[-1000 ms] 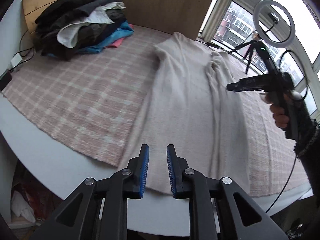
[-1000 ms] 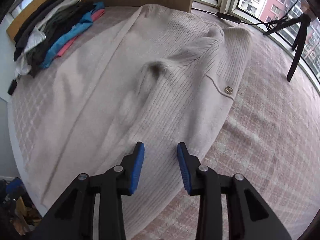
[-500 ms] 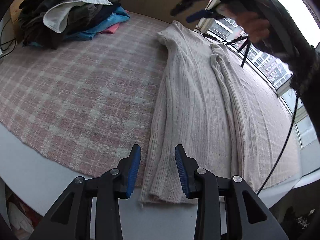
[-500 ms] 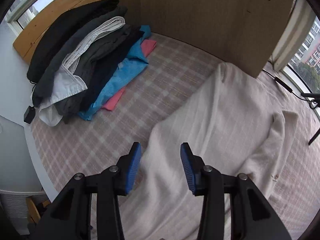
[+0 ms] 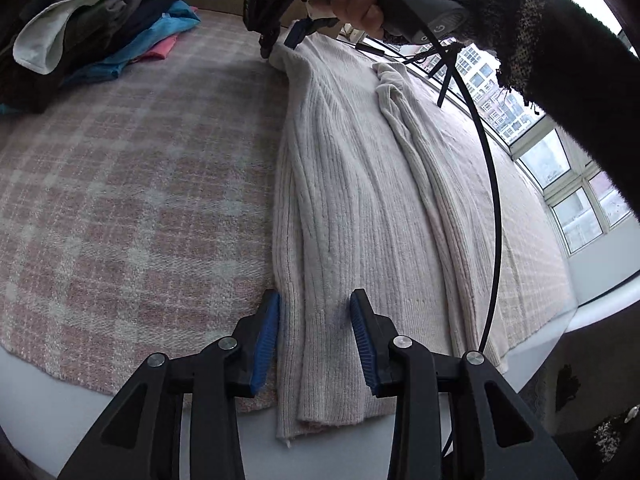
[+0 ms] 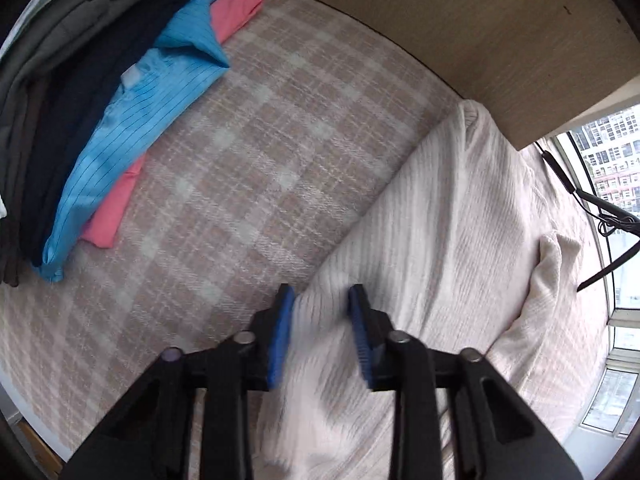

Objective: Fold clothes

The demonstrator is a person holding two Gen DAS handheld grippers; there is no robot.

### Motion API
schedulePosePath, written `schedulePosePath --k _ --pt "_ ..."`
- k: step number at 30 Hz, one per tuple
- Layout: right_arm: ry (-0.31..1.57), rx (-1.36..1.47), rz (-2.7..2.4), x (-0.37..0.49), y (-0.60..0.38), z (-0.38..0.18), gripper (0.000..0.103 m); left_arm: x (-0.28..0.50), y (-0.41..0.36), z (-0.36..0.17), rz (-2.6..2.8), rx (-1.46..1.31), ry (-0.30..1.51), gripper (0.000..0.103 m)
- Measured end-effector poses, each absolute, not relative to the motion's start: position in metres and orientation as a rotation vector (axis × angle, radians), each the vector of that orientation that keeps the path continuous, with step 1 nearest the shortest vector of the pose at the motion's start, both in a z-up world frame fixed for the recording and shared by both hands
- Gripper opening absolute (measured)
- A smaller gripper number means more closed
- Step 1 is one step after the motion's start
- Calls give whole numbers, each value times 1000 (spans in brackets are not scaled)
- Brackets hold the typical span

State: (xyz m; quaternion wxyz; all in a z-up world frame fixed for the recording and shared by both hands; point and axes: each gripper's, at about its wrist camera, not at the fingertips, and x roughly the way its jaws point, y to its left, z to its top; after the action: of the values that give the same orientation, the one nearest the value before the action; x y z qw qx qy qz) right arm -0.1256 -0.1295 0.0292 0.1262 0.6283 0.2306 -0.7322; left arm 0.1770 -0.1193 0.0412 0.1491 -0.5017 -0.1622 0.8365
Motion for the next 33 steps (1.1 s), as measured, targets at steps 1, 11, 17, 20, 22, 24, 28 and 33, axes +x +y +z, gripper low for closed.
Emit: schedulePosePath --k 1,11,17,20,22,24,28,33 --pt "576 1833 -2128 -129 -120 35 13 177 -118 41 2406 -1440 -458 32" --pt "-199 1689 -2110 -152 9 70 9 175 -104 45 2478 -1475 -360 15" --pt "-501 1624 -2093 -152 82 54 7 179 -82 62 2526 -1444 -240 12" --pt "-589 1609 -2092 -140 110 39 7 182 -61 73 2544 -1412 -104 12" --pt "-645 1612 -2086 -135 124 28 7 187 -44 77 2538 -1388 3 12" --pt "-658 1634 -2079 -134 135 19 7 190 -29 77 2509 -1384 88 12" --pt "-551 1623 -2121 -138 137 28 7 193 -20 81 2456 -1393 77 13" --pt "-558 1636 -2088 -149 138 39 6 208 -43 107 2523 -1335 -37 18"
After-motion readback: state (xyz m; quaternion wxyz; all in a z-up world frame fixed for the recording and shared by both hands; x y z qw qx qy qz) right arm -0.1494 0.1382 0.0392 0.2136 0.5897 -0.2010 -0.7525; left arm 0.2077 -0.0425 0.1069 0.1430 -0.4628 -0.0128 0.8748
